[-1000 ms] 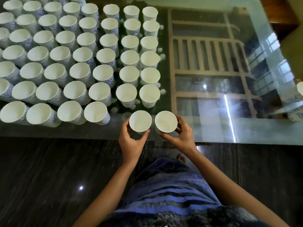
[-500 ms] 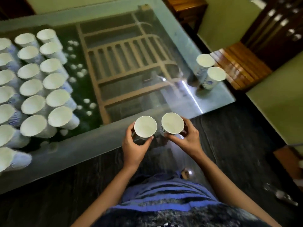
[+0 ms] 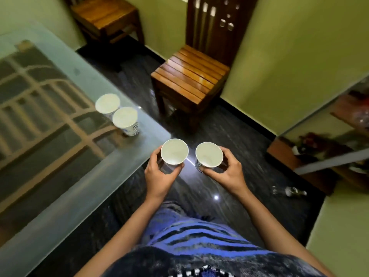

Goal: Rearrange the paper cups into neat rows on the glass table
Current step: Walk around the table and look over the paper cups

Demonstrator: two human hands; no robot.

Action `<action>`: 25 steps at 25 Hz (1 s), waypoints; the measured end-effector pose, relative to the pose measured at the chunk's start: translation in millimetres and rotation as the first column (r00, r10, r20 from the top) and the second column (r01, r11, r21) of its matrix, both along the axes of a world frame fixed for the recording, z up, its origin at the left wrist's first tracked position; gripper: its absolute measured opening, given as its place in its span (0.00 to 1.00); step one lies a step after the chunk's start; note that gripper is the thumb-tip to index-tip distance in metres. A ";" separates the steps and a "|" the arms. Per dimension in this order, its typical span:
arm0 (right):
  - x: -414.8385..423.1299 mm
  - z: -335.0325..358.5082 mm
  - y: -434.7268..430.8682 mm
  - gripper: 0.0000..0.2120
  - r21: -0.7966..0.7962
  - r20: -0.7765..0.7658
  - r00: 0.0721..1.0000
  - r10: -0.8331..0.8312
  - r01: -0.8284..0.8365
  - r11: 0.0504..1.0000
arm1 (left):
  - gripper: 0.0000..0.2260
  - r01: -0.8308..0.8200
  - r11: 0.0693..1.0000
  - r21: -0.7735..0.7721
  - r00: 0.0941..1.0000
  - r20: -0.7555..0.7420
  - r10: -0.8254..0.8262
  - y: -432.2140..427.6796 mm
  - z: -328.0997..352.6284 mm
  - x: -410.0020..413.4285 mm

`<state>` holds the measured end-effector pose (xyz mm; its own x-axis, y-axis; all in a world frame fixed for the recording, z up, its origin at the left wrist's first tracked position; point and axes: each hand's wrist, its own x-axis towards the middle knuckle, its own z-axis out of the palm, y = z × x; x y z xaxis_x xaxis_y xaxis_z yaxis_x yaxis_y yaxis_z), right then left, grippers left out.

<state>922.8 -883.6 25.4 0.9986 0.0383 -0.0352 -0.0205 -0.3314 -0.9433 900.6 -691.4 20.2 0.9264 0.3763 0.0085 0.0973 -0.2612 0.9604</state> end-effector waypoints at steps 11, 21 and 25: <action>197.5 -15.5 -67.7 0.29 -0.046 0.005 0.999 -0.053 0.053 0.998 | 0.29 0.097 0.995 -0.025 0.995 0.040 -0.096 -63.9 -20.5 217.3; 409.8 -12.5 -8.2 0.30 -0.066 -0.011 0.904 0.428 -0.427 0.902 | 0.29 -0.338 0.941 0.033 0.941 0.032 0.337 -28.0 -19.7 330.7; 471.6 -12.8 37.3 0.30 -0.021 -0.071 0.730 0.680 -0.682 0.731 | 0.29 -0.631 0.775 0.032 0.776 0.025 0.630 -12.3 -21.1 340.1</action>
<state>1394.4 -846.3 12.5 0.7016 0.7045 -0.1068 0.1756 -0.3162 -0.9323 1240.7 -703.6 -0.9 0.4817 0.8752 0.0436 0.2408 -0.1801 0.9537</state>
